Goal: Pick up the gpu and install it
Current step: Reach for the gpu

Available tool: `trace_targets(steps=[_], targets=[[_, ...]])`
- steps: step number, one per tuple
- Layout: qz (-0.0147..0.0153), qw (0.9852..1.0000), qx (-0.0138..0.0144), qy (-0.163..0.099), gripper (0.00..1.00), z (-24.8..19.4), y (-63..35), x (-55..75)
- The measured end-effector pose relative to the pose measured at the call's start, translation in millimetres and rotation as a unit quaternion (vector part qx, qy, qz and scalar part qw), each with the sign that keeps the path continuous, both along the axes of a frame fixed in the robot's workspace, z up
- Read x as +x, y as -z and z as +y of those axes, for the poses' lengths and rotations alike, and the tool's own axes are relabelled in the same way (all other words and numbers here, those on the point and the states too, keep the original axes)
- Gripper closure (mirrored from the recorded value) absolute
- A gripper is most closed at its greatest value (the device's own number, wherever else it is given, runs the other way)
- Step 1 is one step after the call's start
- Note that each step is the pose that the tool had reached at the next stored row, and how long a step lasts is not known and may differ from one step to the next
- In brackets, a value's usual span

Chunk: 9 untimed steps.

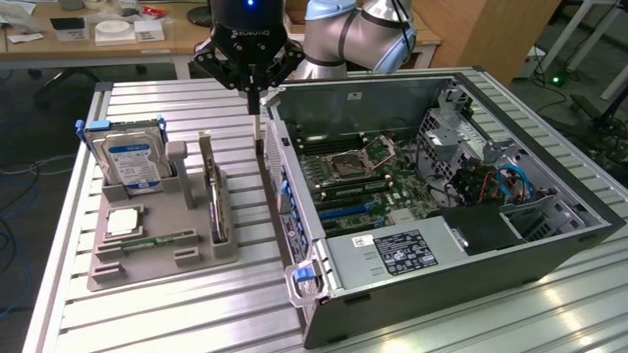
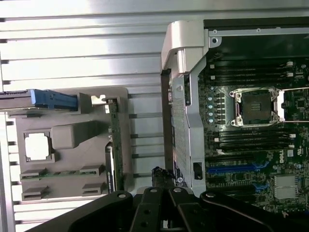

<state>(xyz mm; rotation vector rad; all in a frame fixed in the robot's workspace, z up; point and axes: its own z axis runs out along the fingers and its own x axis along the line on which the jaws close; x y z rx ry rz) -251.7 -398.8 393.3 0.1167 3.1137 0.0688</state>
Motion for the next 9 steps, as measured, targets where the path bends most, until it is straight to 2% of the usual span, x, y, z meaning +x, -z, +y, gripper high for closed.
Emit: trace_targets(steps=[9], targets=[[0.0000,1.0000,0.0000,0.000,0.89,0.0,0.0,-7.8]])
